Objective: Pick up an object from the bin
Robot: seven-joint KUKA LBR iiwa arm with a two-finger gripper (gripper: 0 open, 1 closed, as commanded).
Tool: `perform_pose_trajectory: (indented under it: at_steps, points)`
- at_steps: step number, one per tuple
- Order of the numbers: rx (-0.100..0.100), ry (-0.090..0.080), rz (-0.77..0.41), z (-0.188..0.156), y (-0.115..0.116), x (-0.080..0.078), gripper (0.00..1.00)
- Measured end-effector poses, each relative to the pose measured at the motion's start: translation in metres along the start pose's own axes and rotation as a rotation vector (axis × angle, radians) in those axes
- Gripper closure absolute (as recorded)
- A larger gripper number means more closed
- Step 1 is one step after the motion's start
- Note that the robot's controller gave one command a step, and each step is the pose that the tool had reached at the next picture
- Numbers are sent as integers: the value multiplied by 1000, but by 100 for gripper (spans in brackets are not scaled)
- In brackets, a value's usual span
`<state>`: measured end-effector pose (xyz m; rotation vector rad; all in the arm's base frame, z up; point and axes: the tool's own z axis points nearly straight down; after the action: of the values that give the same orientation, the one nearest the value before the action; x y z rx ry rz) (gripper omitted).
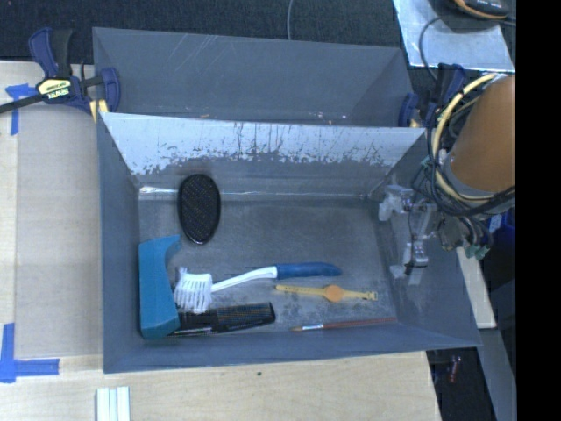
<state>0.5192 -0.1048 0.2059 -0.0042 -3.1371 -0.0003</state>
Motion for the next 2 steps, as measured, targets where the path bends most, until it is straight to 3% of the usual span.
perform_pose_trajectory:
  at_steps: [1, 2]
  points:
    - [1, -8, -2, -4, 0, -2, 0]
    - [6, -15, -169, 27, 37, 2, 0]
